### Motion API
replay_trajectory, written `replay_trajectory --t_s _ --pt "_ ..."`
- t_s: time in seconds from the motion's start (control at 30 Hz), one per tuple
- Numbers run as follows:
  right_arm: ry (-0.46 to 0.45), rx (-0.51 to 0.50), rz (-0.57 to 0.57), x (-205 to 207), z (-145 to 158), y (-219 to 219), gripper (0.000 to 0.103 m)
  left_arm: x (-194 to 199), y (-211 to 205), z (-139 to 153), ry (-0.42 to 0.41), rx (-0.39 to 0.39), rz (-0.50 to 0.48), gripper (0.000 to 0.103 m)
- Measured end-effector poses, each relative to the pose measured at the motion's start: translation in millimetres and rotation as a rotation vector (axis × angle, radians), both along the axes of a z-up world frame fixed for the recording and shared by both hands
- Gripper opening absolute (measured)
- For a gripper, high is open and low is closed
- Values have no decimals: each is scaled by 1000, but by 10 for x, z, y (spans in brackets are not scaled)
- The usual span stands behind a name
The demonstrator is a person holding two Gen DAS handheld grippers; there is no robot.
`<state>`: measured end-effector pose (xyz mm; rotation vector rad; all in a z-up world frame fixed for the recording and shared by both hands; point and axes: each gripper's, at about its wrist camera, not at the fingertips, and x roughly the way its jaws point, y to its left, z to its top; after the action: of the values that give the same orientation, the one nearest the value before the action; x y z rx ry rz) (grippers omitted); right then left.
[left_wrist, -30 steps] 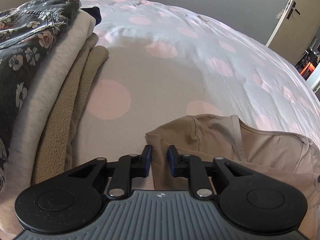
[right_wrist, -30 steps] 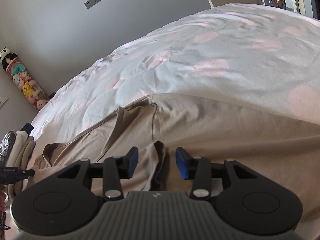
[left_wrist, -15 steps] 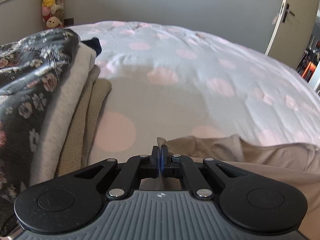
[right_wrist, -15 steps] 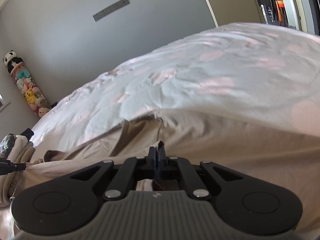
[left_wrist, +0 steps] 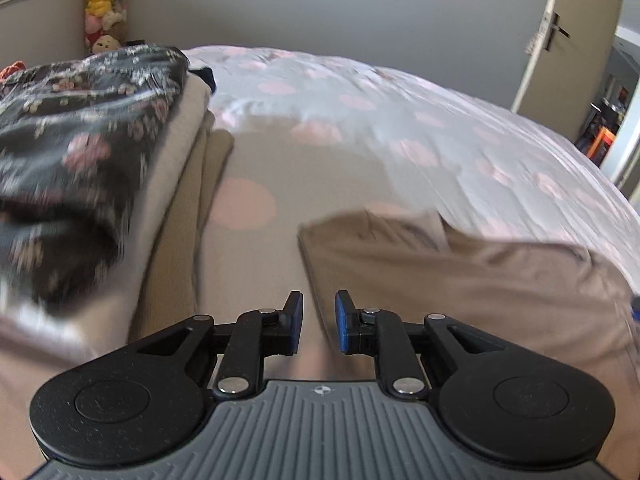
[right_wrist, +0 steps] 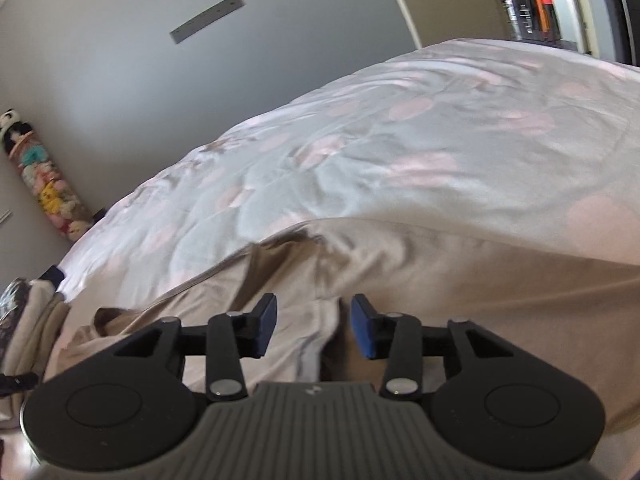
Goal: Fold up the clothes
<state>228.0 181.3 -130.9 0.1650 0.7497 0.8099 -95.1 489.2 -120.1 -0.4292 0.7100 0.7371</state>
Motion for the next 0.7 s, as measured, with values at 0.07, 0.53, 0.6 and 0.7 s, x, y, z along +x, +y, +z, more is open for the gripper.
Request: replay_trajectory --t_s 0.07,0.53,0.6,0.7 --pt "-34 -35 18 -104 16 57 44 -6 -147 -91 47 15 -31 17" --pt "-48 -124 -31 -160 -28 -131 31 53 -380 -59 210 85 79 22" --pt "-51 -80 -84 -125 110 -313 39 -30 -481 50 195 81 104 22" --pt "-6 -30 -159 -53 263 -667 53 -159 -664 205 158 60 136 22"
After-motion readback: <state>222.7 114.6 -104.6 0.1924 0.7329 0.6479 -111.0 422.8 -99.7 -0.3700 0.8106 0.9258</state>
